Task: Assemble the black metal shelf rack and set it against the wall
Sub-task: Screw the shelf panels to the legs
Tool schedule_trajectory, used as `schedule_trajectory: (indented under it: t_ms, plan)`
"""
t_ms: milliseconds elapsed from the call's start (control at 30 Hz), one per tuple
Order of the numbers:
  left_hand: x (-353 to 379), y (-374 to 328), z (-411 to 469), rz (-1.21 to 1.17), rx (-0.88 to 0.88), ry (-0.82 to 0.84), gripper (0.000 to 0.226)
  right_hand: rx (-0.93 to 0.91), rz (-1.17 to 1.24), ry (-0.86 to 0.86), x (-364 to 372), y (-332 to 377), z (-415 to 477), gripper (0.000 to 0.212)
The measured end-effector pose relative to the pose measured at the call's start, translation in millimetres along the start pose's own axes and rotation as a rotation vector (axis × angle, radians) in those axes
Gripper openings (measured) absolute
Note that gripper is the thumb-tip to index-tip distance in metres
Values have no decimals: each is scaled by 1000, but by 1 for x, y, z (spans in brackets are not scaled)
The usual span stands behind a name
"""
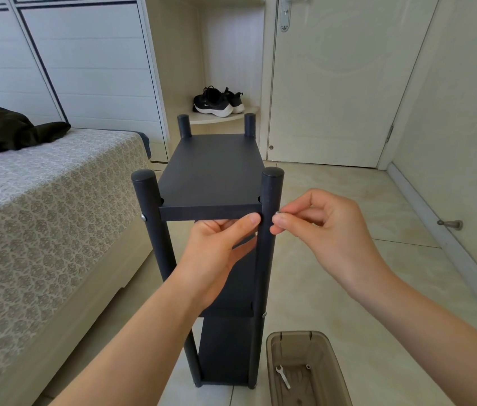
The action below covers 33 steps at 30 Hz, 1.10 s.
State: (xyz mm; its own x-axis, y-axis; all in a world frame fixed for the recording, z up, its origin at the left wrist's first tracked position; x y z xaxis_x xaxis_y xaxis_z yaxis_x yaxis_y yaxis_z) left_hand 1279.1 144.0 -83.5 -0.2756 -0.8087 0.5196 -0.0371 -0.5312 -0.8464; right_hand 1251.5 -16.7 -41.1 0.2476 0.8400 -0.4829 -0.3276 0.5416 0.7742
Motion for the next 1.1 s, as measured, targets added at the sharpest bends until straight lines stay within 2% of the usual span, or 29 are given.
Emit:
schedule_trajectory:
  t_ms: [333, 433, 567, 700, 867, 1100]
  plan:
    - [1, 4, 1, 6, -1, 1, 29, 11, -67, -57, 0, 2, 1, 14]
    - [0, 5, 0, -6, -17, -14, 31, 60, -48, -10, -2, 2, 0, 15]
    - [-1, 5, 1, -4, -21, -47, 31, 84, 21, 107, -7, 1, 0, 6]
    - [-2, 4, 2, -17, -17, -41, 26, 46, -14, 117, -9, 0, -1, 4]
    - [-1, 5, 1, -23, -12, -20, 35, -74, -198, 38, -11, 3, -1, 7]
    - [-1, 4, 2, -15, -10, -22, 32, -110, -234, 2, -11, 4, 1, 8]
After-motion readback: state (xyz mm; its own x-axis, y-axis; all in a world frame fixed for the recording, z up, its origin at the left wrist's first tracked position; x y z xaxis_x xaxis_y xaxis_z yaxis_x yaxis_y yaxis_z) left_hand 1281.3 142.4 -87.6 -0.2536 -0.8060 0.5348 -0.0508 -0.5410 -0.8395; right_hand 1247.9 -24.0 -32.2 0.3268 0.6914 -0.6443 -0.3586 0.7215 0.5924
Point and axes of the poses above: each hand's wrist, its own z-axis towards the middle knuckle, its own x-axis out of the palm, y = z × x, the point moved 4 cm from there along z, towards the middle knuckle, and after that the axes turned 13 degrees about -z, right-handed, at the moved point
